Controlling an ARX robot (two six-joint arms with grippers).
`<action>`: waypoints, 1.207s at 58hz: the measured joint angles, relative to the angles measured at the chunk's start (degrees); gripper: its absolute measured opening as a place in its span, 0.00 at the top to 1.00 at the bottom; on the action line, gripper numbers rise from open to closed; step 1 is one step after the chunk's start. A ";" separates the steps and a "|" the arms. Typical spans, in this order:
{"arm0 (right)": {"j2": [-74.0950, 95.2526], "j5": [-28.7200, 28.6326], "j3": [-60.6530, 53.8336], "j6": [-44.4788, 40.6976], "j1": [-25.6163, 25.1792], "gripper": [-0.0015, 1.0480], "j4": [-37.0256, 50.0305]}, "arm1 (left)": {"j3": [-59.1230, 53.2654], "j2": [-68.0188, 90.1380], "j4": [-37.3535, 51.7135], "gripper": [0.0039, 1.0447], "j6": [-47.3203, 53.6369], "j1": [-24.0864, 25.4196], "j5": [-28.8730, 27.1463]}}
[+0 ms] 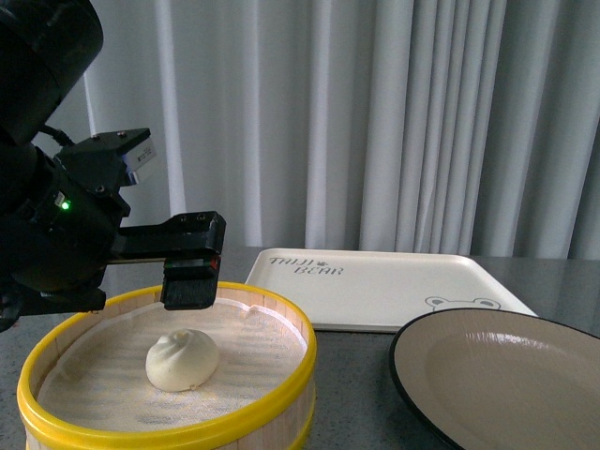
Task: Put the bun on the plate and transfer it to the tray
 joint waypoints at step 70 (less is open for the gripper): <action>0.00 0.00 0.00 0.00 0.00 0.08 0.00 | -2.19 4.76 3.76 0.09 8.22 -3.32 -3.08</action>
